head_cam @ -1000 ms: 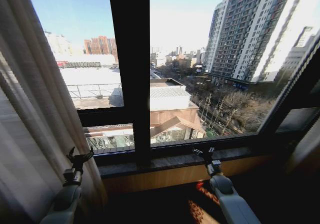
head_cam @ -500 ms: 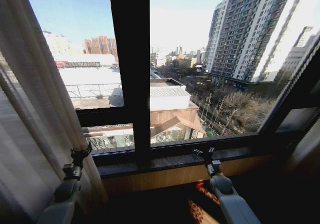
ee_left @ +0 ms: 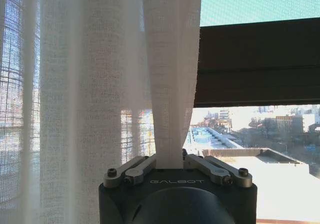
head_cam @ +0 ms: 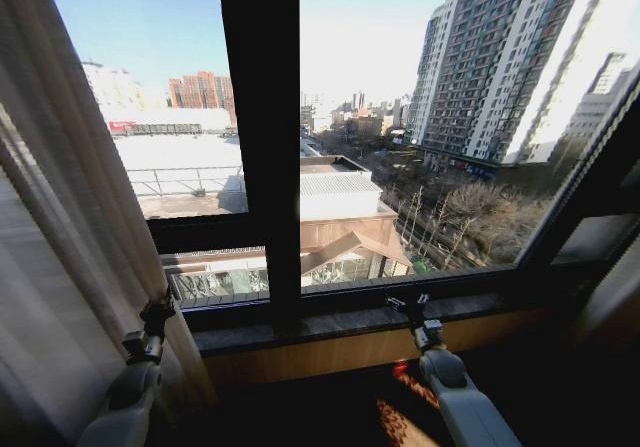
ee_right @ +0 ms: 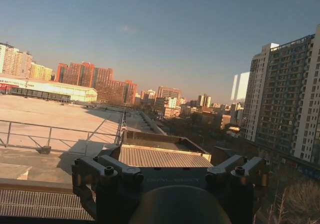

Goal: Open the curtains by pulling them apart, changing their state from closed to fully open.

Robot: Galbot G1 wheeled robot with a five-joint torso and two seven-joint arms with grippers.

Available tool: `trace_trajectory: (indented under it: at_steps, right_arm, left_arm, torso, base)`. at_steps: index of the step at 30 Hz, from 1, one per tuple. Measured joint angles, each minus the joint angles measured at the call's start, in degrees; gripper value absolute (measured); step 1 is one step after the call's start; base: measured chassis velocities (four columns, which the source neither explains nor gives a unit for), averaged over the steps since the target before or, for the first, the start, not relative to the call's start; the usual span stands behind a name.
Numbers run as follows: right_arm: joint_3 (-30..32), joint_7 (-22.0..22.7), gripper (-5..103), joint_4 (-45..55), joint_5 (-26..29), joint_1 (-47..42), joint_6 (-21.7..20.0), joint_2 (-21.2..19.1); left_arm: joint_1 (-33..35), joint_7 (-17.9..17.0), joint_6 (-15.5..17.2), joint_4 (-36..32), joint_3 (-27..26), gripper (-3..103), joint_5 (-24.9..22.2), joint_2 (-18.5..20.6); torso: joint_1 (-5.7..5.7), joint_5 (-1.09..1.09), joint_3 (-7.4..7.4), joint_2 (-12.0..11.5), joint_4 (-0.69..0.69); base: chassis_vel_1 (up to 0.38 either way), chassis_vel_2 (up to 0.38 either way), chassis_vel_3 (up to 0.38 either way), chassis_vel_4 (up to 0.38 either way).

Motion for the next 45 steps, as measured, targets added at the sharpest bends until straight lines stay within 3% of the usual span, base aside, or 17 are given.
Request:
trace_trajectory:
  at_steps: [4, 17, 45]
  right_arm:
    - [0.0, 0.0, 100, 0.0, 0.0, 0.0, 0.0, 0.0]
    - [0.01, 0.0, 100, 0.0, 0.0, 0.0, 0.0, 0.0]
    - [0.0, 0.0, 100, 0.0, 0.0, 0.0, 0.0, 0.0]
  left_arm:
    - [-0.12, -0.63, 0.14, 0.76, -0.59, 1, -0.13, 0.24]
    - [0.01, -0.58, -0.25, 1.22, -0.68, 1, -0.38, 0.16]
    - [-0.2, -0.52, -0.75, 2.15, -0.83, 1, 0.23, -0.2]
  torso:
    - [0.0, 0.0, 0.0, 0.0, 0.0]
    - [0.0, 0.01, 0.0, 0.0, -0.01]
    - [-0.01, 0.01, 0.0, 0.01, 0.0]
  base:
    - [0.0, 0.0, 0.0, 0.0]
    - [0.092, 0.051, -0.086, -0.059]
    - [0.341, 0.295, -0.34, -0.293]
